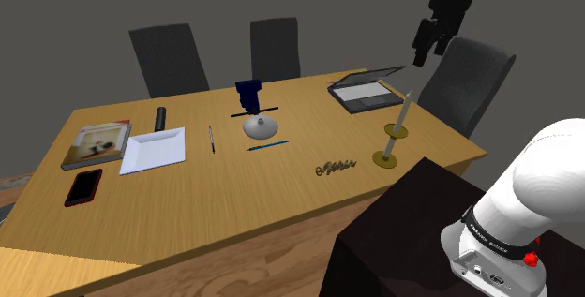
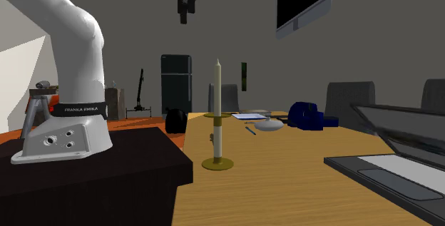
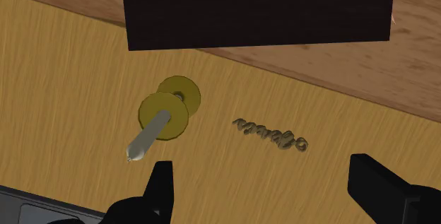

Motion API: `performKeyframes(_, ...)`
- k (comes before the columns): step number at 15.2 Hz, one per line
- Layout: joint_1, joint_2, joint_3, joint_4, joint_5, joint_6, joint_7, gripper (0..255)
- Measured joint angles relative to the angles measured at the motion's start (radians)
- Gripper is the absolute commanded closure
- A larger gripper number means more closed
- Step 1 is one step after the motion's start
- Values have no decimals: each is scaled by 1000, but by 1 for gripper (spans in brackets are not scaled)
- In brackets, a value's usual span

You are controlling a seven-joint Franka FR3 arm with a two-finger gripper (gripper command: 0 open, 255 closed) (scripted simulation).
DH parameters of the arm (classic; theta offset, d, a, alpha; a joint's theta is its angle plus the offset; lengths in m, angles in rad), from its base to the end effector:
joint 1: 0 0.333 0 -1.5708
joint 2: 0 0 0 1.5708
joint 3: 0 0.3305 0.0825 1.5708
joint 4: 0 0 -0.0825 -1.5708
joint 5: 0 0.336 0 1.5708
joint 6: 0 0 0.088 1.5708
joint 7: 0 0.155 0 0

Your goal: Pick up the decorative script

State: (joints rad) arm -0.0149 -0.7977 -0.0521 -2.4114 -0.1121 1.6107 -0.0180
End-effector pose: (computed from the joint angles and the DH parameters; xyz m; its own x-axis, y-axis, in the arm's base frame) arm 0.2464 -0.0372 0.5356 0.9996 -0.0287 -0.0051 -0.0283 -0.9968 0.0746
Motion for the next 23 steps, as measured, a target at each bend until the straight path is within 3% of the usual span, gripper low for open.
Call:
performKeyframes(3,6,9,7,-33,-2,43,2,0)
performKeyframes(13,51,156,60,-250,-32,420,31,0)
performKeyframes(20,65,388,118,-304,-89,711,94,0)
performKeyframes(23,52,498,141,-313,-143,832,131,0)
